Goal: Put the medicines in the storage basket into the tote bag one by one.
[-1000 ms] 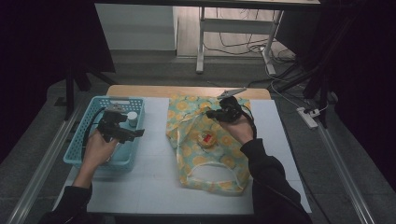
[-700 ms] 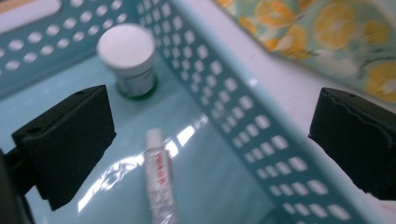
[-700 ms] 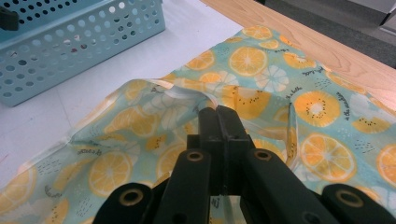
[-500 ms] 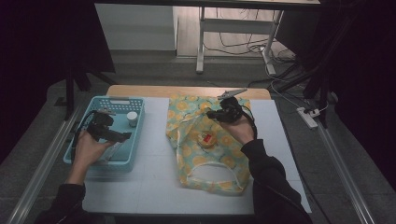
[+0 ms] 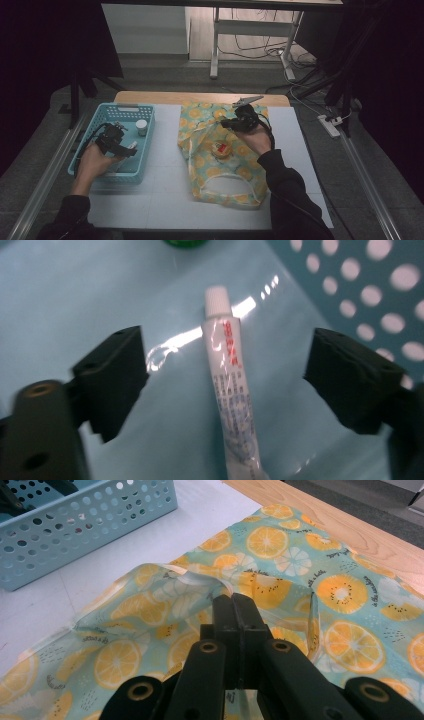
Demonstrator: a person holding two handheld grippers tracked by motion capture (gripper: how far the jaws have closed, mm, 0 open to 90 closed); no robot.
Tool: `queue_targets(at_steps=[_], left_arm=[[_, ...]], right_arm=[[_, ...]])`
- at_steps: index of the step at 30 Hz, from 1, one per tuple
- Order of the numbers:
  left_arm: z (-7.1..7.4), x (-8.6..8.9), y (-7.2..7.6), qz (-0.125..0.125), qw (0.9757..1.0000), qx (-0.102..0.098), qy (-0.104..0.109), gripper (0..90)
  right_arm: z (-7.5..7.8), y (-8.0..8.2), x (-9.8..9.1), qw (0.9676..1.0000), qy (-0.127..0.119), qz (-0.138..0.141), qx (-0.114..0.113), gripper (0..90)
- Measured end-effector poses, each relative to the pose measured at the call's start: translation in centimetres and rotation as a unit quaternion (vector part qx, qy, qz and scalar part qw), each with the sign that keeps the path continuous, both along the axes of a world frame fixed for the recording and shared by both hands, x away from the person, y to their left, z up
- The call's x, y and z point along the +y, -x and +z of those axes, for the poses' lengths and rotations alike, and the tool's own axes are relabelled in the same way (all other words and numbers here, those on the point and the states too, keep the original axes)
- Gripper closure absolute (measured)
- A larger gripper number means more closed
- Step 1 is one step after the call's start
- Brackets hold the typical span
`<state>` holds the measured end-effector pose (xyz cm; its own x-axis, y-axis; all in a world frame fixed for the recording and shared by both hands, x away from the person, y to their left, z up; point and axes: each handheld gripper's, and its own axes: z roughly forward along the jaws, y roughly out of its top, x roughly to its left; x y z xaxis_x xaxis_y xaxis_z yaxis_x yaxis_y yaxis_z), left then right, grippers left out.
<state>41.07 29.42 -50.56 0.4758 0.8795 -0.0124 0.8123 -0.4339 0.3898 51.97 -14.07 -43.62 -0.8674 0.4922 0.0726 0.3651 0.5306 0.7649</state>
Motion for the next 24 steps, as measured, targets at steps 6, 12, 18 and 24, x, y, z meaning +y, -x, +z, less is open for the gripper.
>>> queue_targets(at_steps=[6, 12, 18, 24], left_arm=[[-0.31, 0.05, -0.17, 0.001, 0.9997, 0.024, 0.004, 42.1], [-0.59, 0.3, -0.49, 0.013, 0.9988, 0.046, 0.01, 58.3], [-0.63, 0.4, -0.54, 0.011, 0.9983, 0.053, 0.022, 69.9], [-0.6, 0.35, -0.54, 0.011, 0.9985, 0.051, 0.019, 74.0]], right_arm=[[0.0, -0.04, -0.06, 1.0, 0.001, 0.001, -0.001, 90.0], [0.01, -0.02, -0.11, 1.0, 0.001, 0.001, -0.001, 90.0], [0.06, -0.05, -0.28, 1.0, -0.001, -0.001, -0.001, 90.0], [0.02, -0.03, -0.34, 1.0, -0.001, -0.001, -0.002, 90.0]])
